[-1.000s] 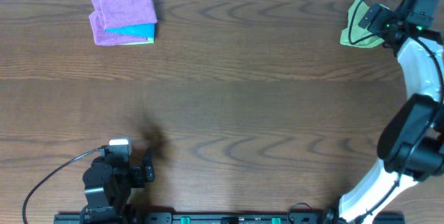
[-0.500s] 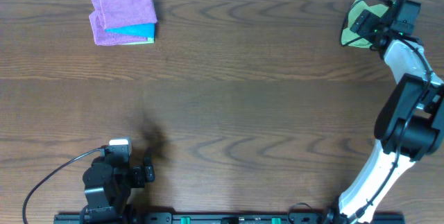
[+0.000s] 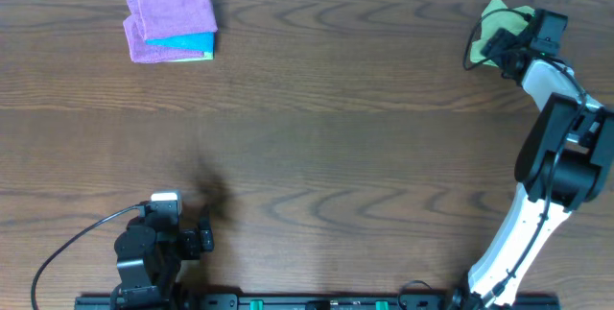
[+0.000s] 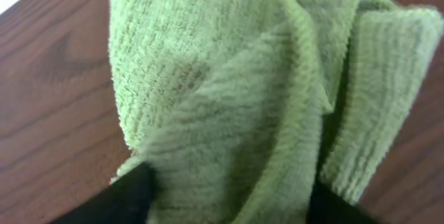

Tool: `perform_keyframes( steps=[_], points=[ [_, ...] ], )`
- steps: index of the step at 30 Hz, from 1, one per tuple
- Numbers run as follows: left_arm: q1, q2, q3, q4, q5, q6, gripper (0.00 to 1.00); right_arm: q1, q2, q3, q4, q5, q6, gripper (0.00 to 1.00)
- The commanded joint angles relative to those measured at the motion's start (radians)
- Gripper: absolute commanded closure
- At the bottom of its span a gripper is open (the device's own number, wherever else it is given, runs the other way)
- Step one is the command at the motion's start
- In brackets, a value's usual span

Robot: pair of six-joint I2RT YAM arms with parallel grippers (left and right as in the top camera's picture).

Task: Fold the cloth
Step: 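Grasp the green cloth with the right gripper and lift it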

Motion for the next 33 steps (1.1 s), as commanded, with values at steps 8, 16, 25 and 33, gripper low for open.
perform_keyframes(
  steps=[8,16,25,33],
  points=[
    [-0.005,-0.006,-0.021,-0.011,-0.015,0.003,0.05,-0.006,-0.066,0.018,-0.002,-0.004,-0.034,0.98],
    [-0.005,-0.006,-0.021,-0.011,-0.015,0.003,0.05,0.037,-0.221,0.018,-0.183,-0.005,-0.161,0.99],
    [-0.005,-0.006,-0.021,-0.011,-0.015,0.003,0.05,0.181,-0.478,0.018,-0.517,-0.005,-0.269,0.99],
    [-0.005,-0.006,-0.021,-0.011,-0.015,0.003,0.05,0.431,-0.655,0.018,-0.648,-0.063,-0.283,0.99]
  ],
)
